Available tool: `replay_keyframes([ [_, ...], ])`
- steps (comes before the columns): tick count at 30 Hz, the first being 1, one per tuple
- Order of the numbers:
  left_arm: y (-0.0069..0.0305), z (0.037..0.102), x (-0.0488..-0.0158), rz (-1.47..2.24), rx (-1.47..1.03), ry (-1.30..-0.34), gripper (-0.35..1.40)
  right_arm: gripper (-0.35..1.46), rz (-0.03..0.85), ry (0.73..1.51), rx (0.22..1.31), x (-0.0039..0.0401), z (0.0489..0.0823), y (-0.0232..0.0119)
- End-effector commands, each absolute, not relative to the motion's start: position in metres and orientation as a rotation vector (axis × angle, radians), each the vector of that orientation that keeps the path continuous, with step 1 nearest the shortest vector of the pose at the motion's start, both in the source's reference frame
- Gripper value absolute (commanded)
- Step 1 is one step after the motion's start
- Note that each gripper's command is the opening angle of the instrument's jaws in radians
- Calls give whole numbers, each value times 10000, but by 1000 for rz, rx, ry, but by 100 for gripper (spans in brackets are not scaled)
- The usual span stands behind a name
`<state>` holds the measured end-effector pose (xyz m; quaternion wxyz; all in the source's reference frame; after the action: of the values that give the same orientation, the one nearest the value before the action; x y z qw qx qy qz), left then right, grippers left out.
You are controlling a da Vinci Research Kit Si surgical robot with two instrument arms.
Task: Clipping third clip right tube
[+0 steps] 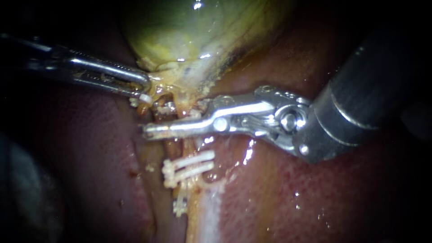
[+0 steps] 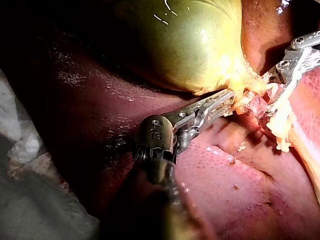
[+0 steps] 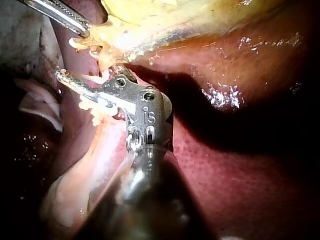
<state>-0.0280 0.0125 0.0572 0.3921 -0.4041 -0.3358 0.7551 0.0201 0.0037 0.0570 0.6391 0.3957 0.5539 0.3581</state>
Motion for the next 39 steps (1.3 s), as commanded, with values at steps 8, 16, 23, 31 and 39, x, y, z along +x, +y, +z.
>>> replay_keyframes([
  [8, 125, 572, -280, 1917, -1026, -852, -35, 43, 822, 1268, 911, 199, 562, 44],
  [16, 125, 572, -280, 1917, -1026, -852, -35, 7, 873, 1275, 868, 185, 561, 43],
  [23, 125, 572, -280, 1917, -1026, -852, -35, -35, 951, 1239, 938, 175, 559, 40],
  [31, 125, 572, -281, 1917, -1026, -852, -35, -35, 942, 1240, 944, 172, 561, 37],
  [39, 126, 572, -281, 1917, -1026, -852, -35, -35, 946, 1238, 948, 172, 561, 37],
])
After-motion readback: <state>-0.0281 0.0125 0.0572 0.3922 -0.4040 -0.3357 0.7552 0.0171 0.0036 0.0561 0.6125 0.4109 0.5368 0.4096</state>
